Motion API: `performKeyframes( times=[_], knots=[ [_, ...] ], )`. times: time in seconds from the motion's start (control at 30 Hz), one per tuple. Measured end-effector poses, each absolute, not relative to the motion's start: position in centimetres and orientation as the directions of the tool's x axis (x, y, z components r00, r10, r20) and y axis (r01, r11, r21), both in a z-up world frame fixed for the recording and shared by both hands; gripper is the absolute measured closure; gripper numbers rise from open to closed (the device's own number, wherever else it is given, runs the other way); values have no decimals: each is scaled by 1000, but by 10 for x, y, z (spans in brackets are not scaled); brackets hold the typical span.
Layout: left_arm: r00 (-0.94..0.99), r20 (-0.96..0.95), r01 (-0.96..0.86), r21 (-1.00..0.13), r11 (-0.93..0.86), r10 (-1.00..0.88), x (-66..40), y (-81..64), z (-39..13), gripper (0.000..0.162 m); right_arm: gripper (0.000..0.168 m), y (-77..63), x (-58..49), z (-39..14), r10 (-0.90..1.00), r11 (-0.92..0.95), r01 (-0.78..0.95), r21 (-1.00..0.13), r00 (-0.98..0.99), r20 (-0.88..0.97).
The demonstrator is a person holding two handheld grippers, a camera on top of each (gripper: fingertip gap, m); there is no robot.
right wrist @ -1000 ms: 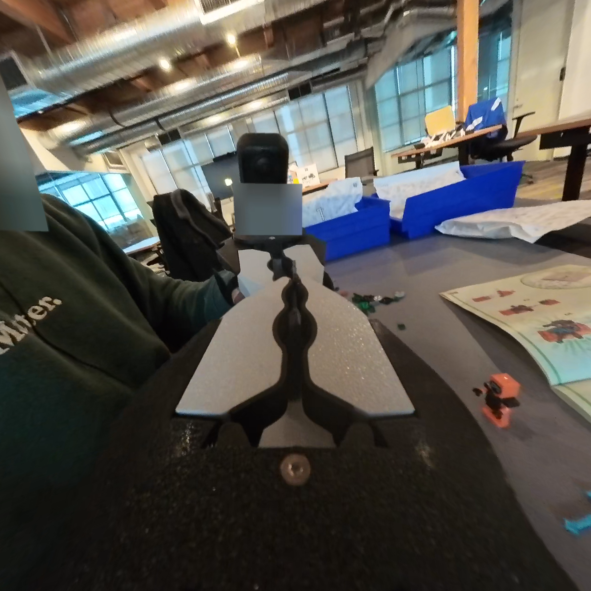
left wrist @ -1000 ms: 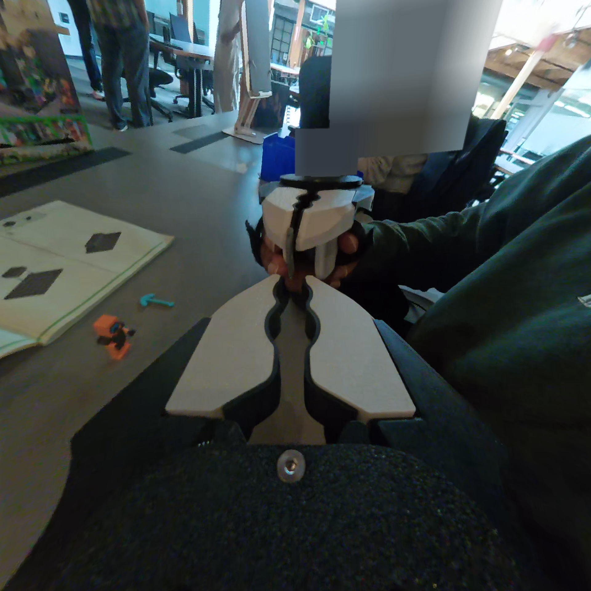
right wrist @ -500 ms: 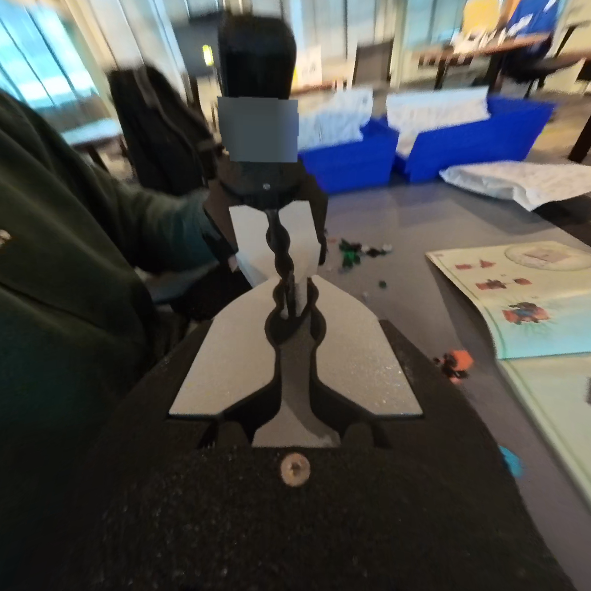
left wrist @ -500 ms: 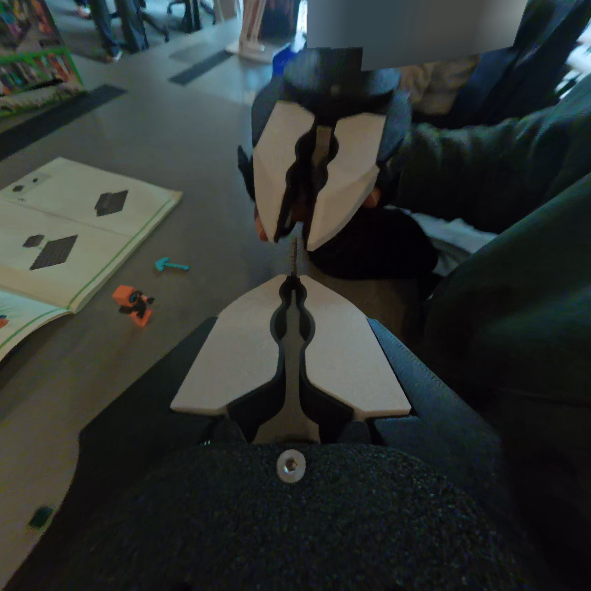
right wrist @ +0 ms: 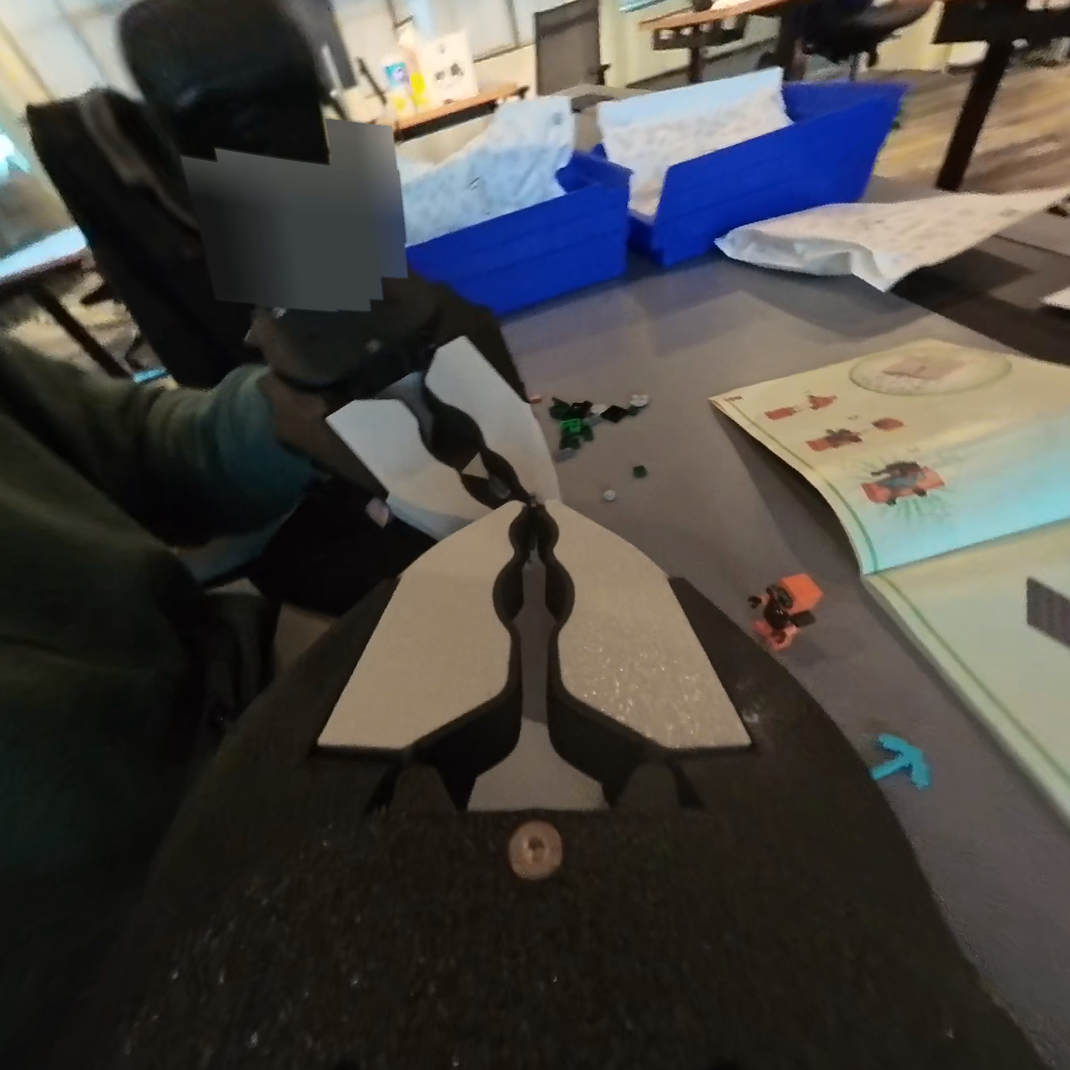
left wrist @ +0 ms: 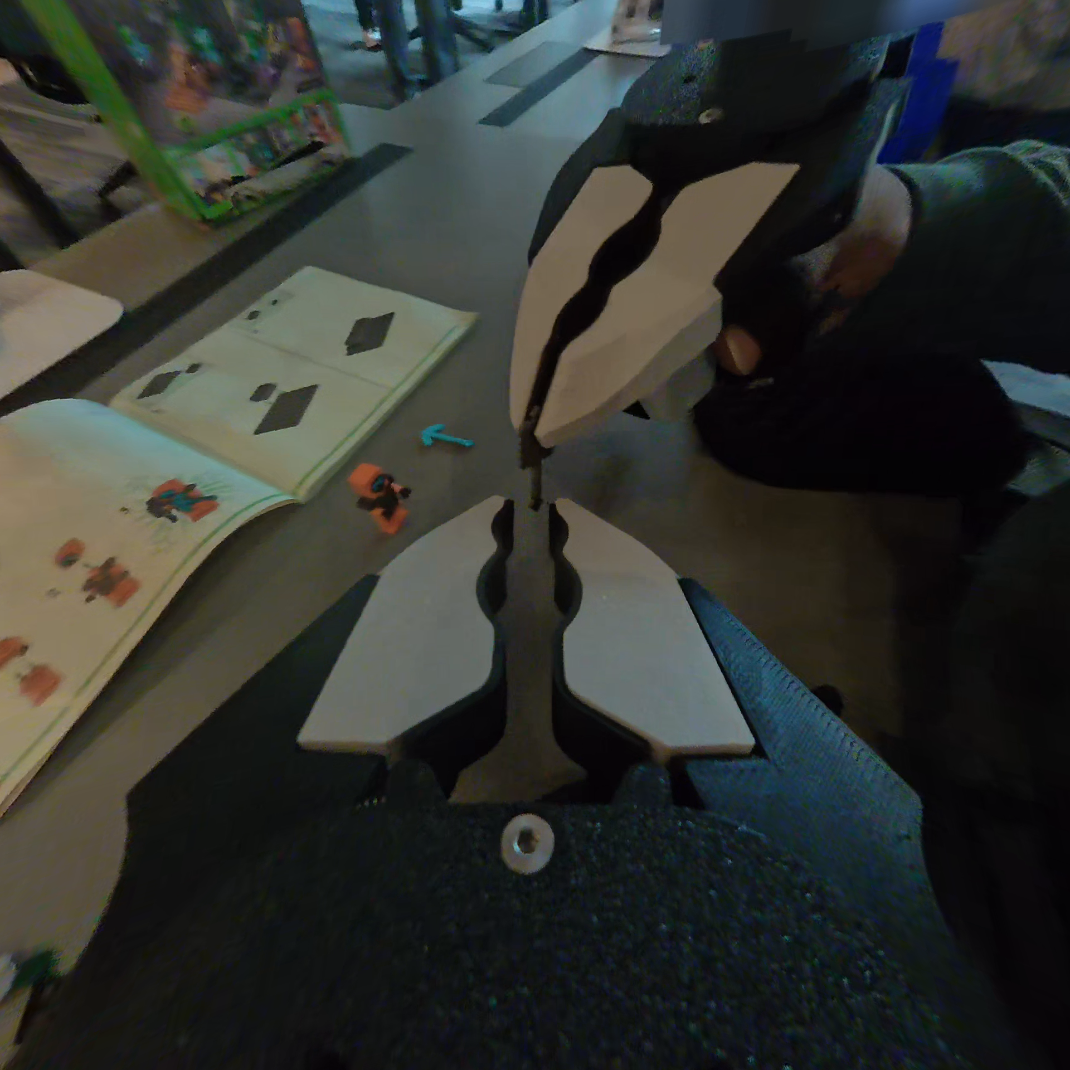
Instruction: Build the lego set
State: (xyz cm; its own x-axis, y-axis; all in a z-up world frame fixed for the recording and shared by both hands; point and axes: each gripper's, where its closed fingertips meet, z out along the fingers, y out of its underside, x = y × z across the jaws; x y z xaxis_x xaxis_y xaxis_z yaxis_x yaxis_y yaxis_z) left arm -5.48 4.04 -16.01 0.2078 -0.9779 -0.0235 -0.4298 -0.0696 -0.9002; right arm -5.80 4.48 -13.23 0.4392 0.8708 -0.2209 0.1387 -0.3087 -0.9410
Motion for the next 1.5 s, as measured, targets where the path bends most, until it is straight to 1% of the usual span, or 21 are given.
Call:
performKeyframes(
  times=[0.23, 0.5, 0.6, 0.7, 0.77, 0.87, 0.93, 1.0, 1.13, 1.33, 1.5],
  knots=[
    [182, 94, -331, -932, -151, -979, -60, 41, -145, 151, 167, 39, -61, -138, 885, -310, 158, -938, 408, -224],
    [52, 124, -335, -933, -134, -991, -59, 27, -141, 158, 167, 27, -63, -139, 919, -283, 194, -939, 336, -208],
    [3, 146, -334, -932, -139, -989, -61, 21, -139, 152, 167, 25, -63, -139, 929, -270, 206, -941, 314, -198],
    [11, 145, -333, -933, -141, -989, -61, 23, -139, 153, 167, 22, -65, -136, 938, -265, 202, -943, 282, -203],
    [-8, 159, -327, -933, -148, -987, -61, 21, -137, 159, 167, 23, -65, -134, 940, -256, 202, -945, 279, -195],
    [-22, 168, -318, -936, -152, -986, -61, 21, -135, 161, 167, 23, -65, -132, 943, -255, 199, -946, 268, -198],
    [-29, 173, -310, -938, -156, -984, -61, 21, -133, 160, 167, 23, -65, -130, 944, -255, 193, -947, 261, -201],
    [-61, 204, -297, -938, -178, -977, -61, 17, -130, 154, 167, 23, -65, -130, 946, -256, 191, -948, 252, -205],
    [-62, 211, -287, -940, -185, -975, -59, 18, -129, 159, 167, 22, -66, -128, 949, -254, 187, -949, 240, -207],
    [-65, 202, -275, -945, -177, -977, -57, 17, -128, 160, 167, 21, -66, -123, 948, -263, 165, -951, 228, -223],
    [-76, 252, -223, -947, -230, -965, -58, 19, -124, 161, 167, 22, -65, -119, 943, -278, 136, -951, 230, -242]
  ],
)
